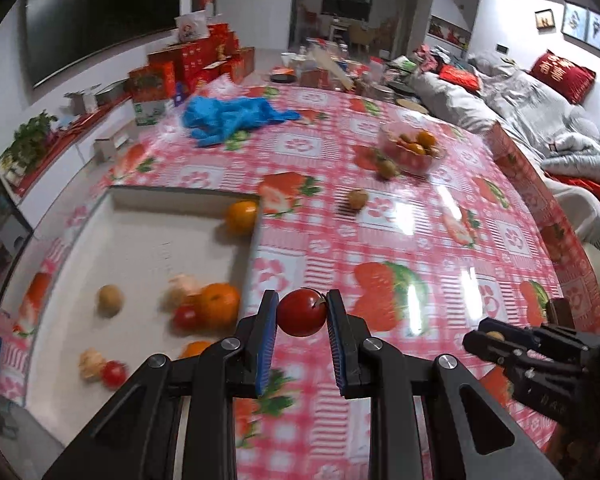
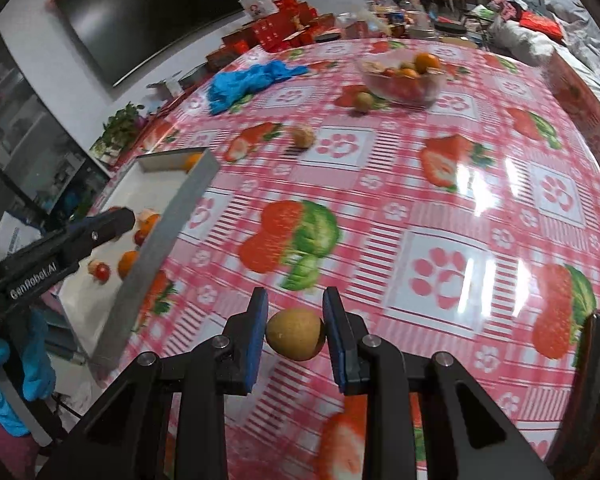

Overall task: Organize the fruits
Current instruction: 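Carry the tomato in the left gripper over the tray while the right gripper carries the kiwi, then open the right gripper to drop the kiwi while the left gripper drops the tomato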

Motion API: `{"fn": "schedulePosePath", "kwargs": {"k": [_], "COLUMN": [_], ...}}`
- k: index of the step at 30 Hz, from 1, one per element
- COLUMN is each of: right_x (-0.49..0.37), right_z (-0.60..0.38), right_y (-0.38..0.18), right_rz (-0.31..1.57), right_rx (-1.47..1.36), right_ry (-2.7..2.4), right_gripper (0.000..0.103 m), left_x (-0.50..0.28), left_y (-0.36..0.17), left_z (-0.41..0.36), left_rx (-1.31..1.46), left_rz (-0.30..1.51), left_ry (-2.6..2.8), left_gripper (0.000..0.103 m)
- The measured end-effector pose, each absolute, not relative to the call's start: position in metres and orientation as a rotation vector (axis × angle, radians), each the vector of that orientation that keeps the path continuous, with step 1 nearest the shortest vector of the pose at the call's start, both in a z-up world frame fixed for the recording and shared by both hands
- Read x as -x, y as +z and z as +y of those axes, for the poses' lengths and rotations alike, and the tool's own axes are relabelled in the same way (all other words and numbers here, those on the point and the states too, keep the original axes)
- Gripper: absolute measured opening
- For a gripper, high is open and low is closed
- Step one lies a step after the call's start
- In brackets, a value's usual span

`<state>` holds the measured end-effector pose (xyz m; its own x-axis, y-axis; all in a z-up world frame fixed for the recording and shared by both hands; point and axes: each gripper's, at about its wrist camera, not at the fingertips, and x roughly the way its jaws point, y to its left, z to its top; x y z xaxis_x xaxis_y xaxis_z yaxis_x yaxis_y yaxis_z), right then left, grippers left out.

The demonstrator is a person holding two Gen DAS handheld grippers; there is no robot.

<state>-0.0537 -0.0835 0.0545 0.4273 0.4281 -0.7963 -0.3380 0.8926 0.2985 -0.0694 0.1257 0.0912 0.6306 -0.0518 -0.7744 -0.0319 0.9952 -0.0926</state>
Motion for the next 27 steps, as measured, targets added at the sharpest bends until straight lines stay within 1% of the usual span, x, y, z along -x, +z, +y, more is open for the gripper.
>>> {"fn": "schedulePosePath", "kwargs": {"k": [8, 13, 19, 27], "right_x": [0.05, 0.045, 0.036, 0.016], "right_z": [-0.026, 0.015, 0.053, 0.103], "right_y": [0.074, 0.082, 0.092, 0.121], "right_rz": [1.009, 1.019, 1.029, 0.994], "right_rx": [-0.047, -0.02, 0.024, 0.065], "right_ry": [0.568, 0.63, 0.682, 0.75], "right_gripper": [0.031, 0.031, 0.031, 0.031], "left_x": [0.089, 0.094, 0.095, 0.09], "left_y": [0.085, 0.079, 0.072, 0.069], "left_z": [0.184, 0.207, 0.226, 0.24], "left_rx": [0.139, 0.164, 0.174, 0.176], "left_rz": [0.883, 0.888, 0.896, 0.899], "left_ry": [0.096, 0.144, 0.192, 0.218], "left_gripper": [0.026, 0.026, 0.026, 0.026]}}
